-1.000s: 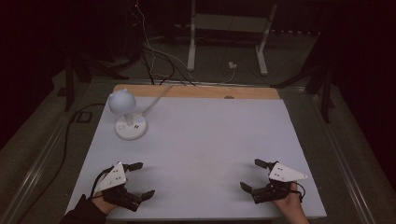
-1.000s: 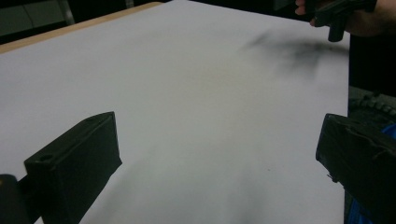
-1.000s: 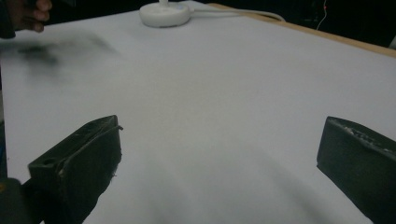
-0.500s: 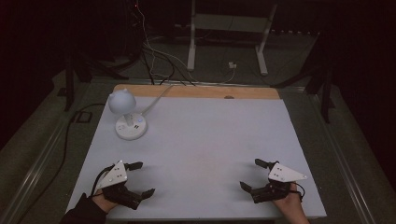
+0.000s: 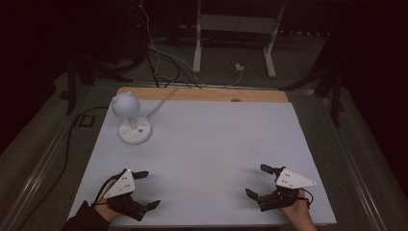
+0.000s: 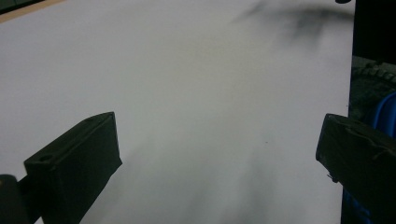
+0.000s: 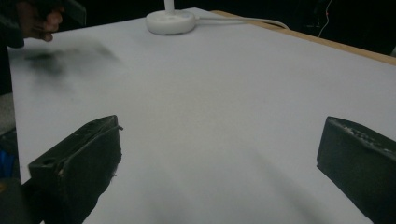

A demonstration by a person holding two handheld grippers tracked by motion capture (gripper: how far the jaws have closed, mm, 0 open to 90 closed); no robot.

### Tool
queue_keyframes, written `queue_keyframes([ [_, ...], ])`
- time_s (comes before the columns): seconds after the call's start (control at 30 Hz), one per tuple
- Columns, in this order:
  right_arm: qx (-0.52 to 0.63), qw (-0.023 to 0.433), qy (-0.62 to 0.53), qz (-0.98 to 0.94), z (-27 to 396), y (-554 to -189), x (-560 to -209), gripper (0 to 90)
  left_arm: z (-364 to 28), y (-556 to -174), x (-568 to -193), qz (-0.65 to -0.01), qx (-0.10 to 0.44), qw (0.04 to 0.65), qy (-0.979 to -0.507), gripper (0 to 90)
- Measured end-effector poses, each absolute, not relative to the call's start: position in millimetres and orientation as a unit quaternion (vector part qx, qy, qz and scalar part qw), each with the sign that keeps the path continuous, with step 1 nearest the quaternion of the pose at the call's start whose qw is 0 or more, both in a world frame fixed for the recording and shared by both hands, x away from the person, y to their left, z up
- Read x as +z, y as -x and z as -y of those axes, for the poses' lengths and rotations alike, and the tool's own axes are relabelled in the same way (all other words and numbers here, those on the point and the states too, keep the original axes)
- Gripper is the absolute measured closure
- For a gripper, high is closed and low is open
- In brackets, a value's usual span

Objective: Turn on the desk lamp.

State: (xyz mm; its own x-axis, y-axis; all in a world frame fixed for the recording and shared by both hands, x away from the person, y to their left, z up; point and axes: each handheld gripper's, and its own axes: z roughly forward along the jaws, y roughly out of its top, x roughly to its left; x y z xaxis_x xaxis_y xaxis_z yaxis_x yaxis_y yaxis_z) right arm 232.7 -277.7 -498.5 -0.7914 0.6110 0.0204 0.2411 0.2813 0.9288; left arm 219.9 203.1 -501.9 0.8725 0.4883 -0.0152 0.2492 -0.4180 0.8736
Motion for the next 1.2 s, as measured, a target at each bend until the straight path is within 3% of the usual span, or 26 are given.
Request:
queue_keyframes([
  [0.5, 0.549, 0.174, -0.272, -0.771, 276.2, -230.3, -494.0, 0.0, -192.2, -215.8, -487.9, -0.185, 0.107, 0.515, -0.830, 0.2],
  [1.2, 0.547, 0.177, -0.273, -0.771, 276.3, -230.4, -494.1, 0.0, -191.3, -229.8, -462.7, -0.199, 0.120, 0.541, -0.808, 0.2],
])
